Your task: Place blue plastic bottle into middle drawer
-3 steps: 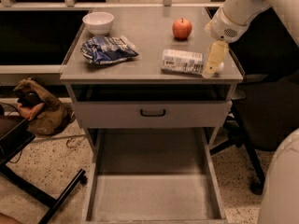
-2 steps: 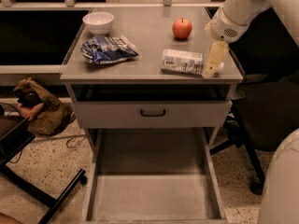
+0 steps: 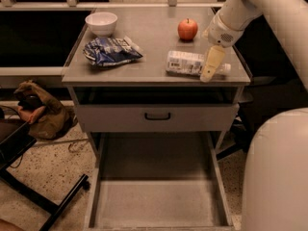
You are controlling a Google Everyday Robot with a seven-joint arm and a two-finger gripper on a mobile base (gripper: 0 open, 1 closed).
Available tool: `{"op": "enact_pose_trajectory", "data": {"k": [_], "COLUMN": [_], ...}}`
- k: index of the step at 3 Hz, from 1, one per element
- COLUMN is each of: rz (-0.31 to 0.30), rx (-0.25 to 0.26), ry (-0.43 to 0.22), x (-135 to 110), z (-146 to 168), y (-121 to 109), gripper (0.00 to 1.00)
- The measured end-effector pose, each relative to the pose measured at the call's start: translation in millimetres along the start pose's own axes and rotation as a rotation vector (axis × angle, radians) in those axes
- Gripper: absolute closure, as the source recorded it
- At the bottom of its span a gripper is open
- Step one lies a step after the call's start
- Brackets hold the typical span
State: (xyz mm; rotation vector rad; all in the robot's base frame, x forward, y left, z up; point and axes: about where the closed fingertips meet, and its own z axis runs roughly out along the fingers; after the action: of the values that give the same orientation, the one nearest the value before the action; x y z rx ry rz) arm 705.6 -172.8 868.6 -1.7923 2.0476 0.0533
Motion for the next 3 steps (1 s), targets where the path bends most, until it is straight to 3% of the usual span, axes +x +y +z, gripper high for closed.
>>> {"op": "enact_pose_trajectory", "data": {"k": [1,3], "rz": [-0.022,-0.014], "rx": [-0.036,-0.052], "ry": [-0.013,-0.017], "x": [-11,-12], "z": [20,31], "y": [-3,-3], "gripper": [0.00,0.42]}}
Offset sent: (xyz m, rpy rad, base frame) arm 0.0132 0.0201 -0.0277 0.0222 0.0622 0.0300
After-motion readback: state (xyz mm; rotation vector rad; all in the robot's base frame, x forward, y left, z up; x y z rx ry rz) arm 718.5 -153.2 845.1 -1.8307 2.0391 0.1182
